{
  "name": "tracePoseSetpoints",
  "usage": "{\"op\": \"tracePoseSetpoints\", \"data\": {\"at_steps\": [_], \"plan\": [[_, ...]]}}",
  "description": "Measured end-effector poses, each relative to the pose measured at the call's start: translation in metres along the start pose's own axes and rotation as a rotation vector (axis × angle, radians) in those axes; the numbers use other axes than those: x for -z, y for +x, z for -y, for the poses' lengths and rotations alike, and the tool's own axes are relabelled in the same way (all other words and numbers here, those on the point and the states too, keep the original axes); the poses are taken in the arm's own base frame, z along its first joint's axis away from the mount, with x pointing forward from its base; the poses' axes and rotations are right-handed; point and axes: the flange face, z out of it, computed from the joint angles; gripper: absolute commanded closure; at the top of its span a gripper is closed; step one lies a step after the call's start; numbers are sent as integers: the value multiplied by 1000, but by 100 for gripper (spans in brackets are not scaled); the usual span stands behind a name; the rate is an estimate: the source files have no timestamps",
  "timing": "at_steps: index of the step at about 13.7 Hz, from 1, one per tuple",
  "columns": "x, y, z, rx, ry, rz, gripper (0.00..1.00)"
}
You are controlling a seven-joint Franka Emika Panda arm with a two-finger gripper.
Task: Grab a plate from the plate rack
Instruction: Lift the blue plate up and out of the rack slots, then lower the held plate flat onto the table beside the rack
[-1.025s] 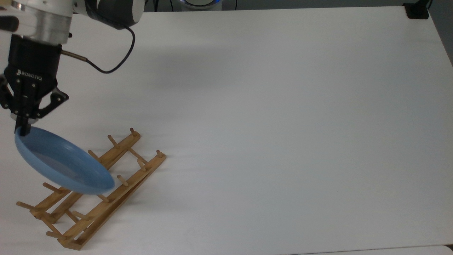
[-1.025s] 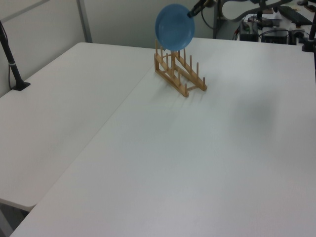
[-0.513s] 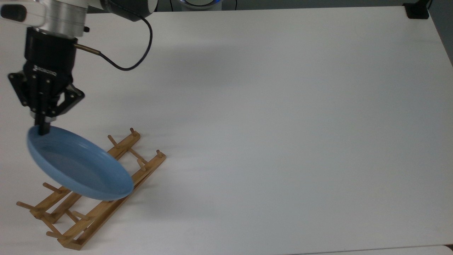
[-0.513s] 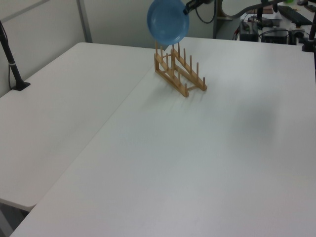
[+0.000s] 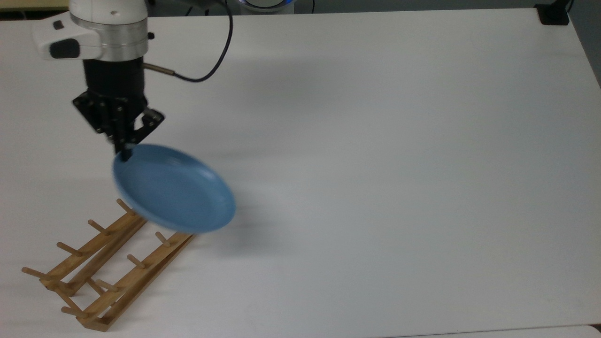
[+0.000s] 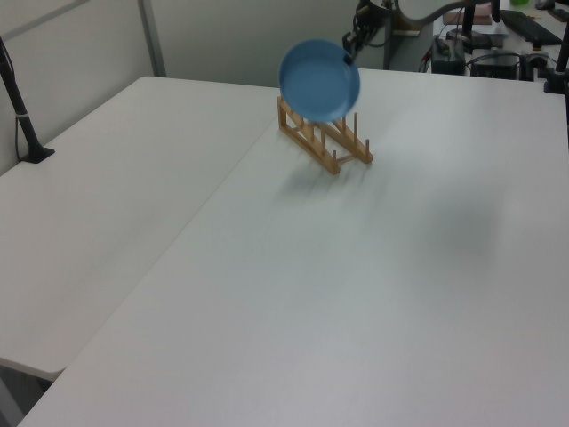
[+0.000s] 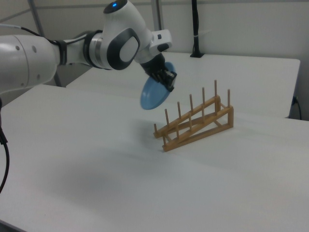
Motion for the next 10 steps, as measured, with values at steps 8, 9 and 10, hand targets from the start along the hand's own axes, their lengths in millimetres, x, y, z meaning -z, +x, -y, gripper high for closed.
{"op": "tracePoseSetpoints", "data": {"at_steps": [8,9,10], "plan": [[8,-74,23,402,195,538,100],[4,-84,27,466,221,586,100],[-5,-99,33,560,263,650,100]]}}
